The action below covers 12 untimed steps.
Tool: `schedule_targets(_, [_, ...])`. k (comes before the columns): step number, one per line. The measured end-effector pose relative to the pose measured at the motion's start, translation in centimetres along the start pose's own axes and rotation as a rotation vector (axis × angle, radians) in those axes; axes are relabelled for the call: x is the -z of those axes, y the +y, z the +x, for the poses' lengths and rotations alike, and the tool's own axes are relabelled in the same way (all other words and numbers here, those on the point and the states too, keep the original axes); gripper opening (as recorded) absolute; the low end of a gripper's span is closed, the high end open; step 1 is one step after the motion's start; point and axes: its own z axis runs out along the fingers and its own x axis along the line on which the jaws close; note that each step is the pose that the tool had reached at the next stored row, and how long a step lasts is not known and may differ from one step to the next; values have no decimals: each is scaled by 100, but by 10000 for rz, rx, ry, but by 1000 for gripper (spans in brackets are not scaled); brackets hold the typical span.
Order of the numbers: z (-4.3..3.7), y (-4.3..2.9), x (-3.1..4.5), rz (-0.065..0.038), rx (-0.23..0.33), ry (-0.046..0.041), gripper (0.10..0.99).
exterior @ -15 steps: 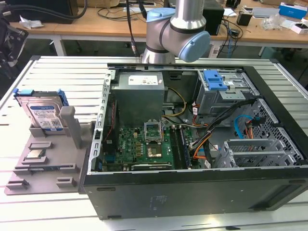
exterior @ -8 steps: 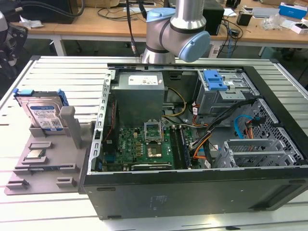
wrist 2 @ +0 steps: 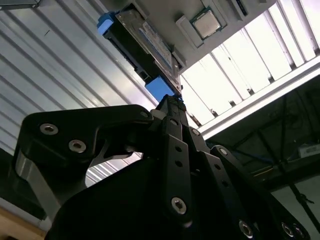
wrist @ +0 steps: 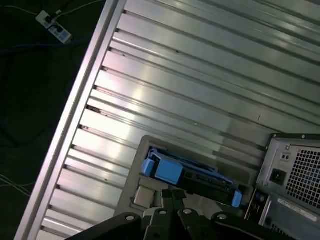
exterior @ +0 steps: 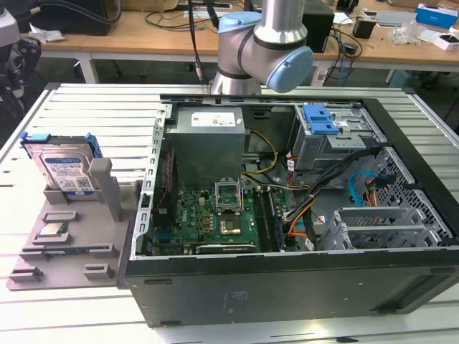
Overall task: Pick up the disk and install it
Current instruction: 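Pick up the disk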
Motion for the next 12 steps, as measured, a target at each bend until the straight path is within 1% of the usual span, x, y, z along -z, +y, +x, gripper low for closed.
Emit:
schedule_targets(7, [0,0,0,-18,780,35,106])
schedule_targets(9, [0,0,0,-31,1339,60,106])
schedule_targets(12, [0,0,0,-41,1728,78,106])
